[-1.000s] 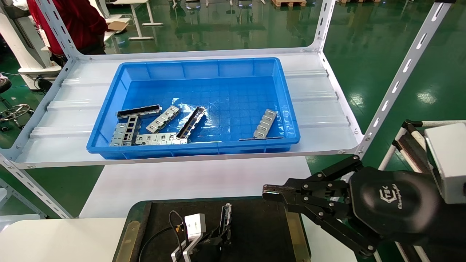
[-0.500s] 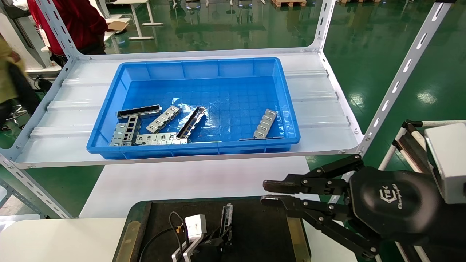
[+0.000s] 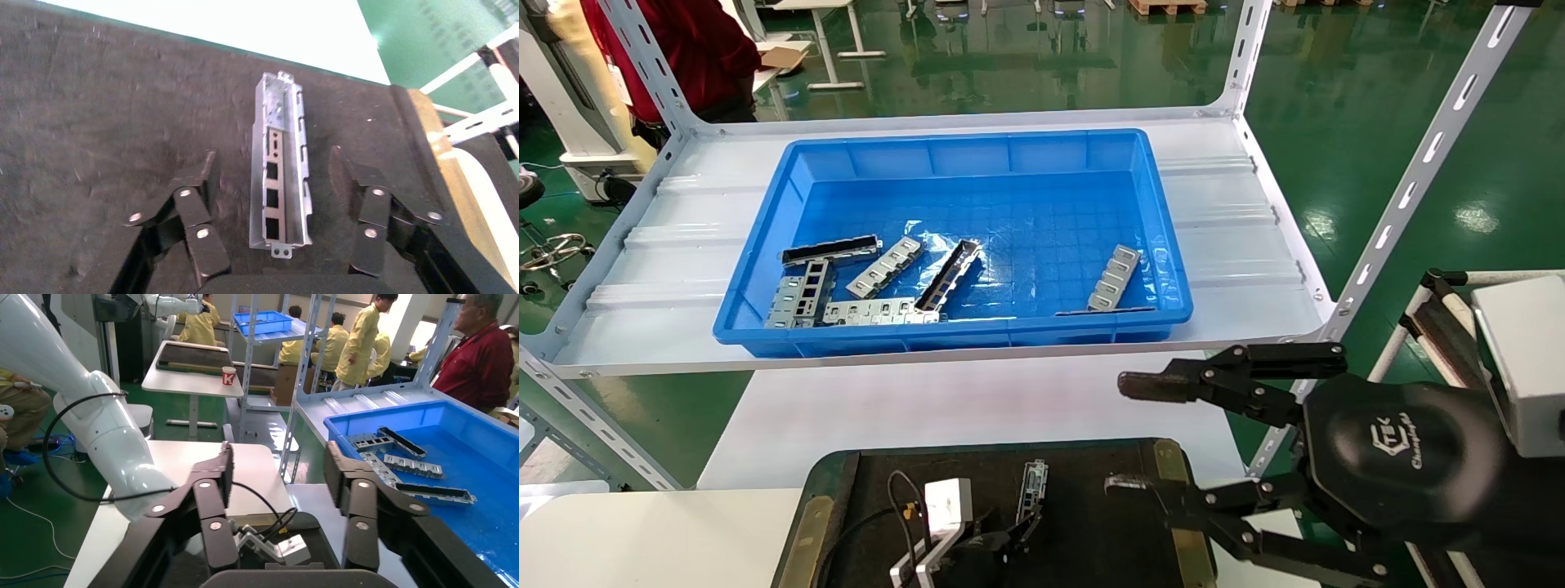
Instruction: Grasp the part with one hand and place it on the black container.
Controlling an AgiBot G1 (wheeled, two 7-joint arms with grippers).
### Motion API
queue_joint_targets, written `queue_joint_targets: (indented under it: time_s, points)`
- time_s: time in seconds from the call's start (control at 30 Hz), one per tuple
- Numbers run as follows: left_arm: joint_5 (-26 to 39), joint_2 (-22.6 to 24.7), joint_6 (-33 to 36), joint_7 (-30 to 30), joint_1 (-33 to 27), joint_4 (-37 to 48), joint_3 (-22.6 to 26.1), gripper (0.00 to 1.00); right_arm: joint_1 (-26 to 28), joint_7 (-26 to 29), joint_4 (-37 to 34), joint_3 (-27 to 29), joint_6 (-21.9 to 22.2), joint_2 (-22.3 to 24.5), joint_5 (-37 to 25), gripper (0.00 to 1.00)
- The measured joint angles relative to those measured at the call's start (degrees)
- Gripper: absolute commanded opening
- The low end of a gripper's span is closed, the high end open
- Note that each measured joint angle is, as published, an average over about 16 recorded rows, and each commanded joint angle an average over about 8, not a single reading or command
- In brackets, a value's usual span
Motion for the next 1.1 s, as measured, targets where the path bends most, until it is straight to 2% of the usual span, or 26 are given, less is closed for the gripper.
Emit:
queue_joint_targets:
  time_s: [0.37,0.63,0.87,1.1]
  points:
    - [4.58,-10.23,11.72,-0.61,0.20,-6.11,-2.30,1.00,0.01,-0.02,0.00,-0.03,0.01,0.01,0.02,1.00]
    - [9.07,-17.19,24.44,0.77,1.79,-7.67,-8.14,1.00,0.01,-0.03,0.00,-0.06,0.02,0.02,0.04,1.00]
    - [10.32,-21.98,36.37,6.01,4.51,-7.65,-15.97,1.00,0.02,-0.04,0.00,-0.08,0.03,0.03,0.05,1.00]
    - [8.10,-25.22,48.02,15.38,7.99,-6.19,-24.77,1.00,0.02,-0.05,0.00,-0.10,0.04,0.04,0.07,1.00]
